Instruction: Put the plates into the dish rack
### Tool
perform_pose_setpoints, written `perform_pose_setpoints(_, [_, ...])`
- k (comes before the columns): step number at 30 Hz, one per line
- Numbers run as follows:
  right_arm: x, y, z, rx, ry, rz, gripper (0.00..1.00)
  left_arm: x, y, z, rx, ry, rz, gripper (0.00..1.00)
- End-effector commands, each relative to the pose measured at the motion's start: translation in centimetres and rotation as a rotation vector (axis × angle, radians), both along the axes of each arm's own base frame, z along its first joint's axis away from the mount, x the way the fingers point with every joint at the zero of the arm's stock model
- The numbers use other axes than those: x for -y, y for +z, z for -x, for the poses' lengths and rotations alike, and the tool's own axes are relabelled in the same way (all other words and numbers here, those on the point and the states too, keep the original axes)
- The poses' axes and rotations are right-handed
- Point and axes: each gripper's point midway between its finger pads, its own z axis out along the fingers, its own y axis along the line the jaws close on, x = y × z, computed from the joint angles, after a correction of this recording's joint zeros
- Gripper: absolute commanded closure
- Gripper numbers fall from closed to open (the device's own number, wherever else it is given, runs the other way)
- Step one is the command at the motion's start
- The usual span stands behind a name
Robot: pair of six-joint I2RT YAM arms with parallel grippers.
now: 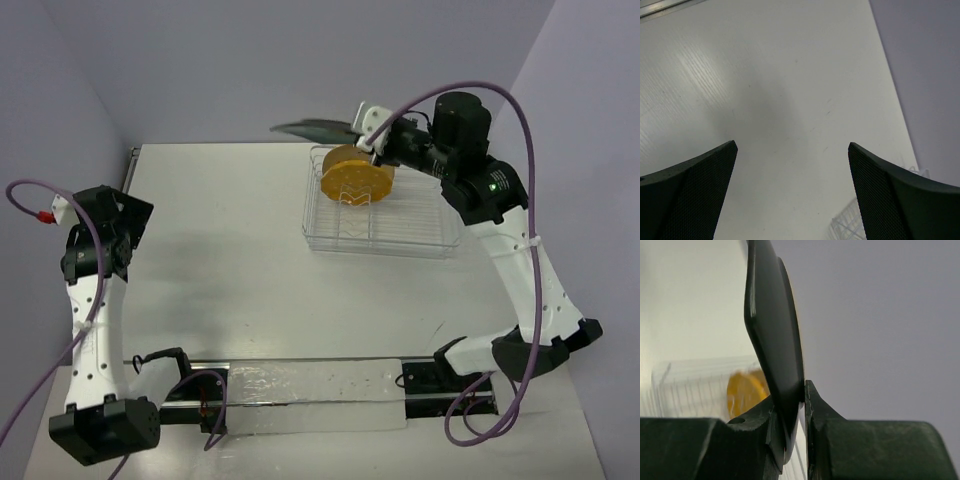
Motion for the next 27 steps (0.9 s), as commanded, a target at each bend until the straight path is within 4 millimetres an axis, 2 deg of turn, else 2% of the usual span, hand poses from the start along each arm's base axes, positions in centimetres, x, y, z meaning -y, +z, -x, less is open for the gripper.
perform_pose_setpoints(1, [3.9, -4.5, -0.8, 0.082, 0.004, 0.434, 1.0, -0.7, 0.6, -2.7, 0.02, -0.02, -0.036, 0.01])
perform_pose_setpoints(3, [5.6, -5.8, -2.4, 0.041, -0.08, 0.53, 1.0, -0.9, 0.1, -4.1, 0.012, -0.017, -0.025, 0.01])
perform_pose_setpoints(4, [6.4, -6.3, -2.8, 0.022, -0.105, 0.565, 1.0, -1.0, 0.7, -5.0, 0.036, -0.017, -0.027, 0.01])
perform_pose_setpoints(5, [6.7, -7.4, -3.7, 0.001, -0.116, 0.611, 1.0, -1.1, 0.7, -5.6, 0.034, -0.012, -0.022, 0.01])
perform_pose_setpoints(6, [7.4, -7.7, -4.3, -0.014, -0.145, 0.64, 1.0, -1.3, -0.2, -6.5, 0.008, -0.006, -0.012, 0.01])
perform_pose_setpoints(7, [7.7, -8.3, -4.7, -0.034, -0.158, 0.671, 1.0, -1.5, -0.1, -7.3, 0.008, -0.004, -0.012, 0.01])
perform_pose_setpoints(14, [7.8, -11.7, -8.1, -0.131, -0.224, 0.719, 1.0, -2.5, -0.9, -10.4, -0.039, 0.02, -0.009, 0.01])
perform_pose_setpoints(16, [7.7, -11.9, -8.9, -0.14, -0.252, 0.708, 1.0, -2.4, -1.6, -10.9, -0.052, 0.011, -0.003, 0.01])
perform_pose_setpoints(19, [7.7, -13.4, -10.1, -0.174, -0.296, 0.72, 1.0, -2.6, -2.2, -11.3, -0.072, 0.012, -0.005, 0.01])
perform_pose_setpoints(27, [6.6, -16.0, -11.2, -0.233, -0.365, 0.709, 1.0, -2.9, -4.4, -11.3, -0.124, 0.012, -0.019, 0.01])
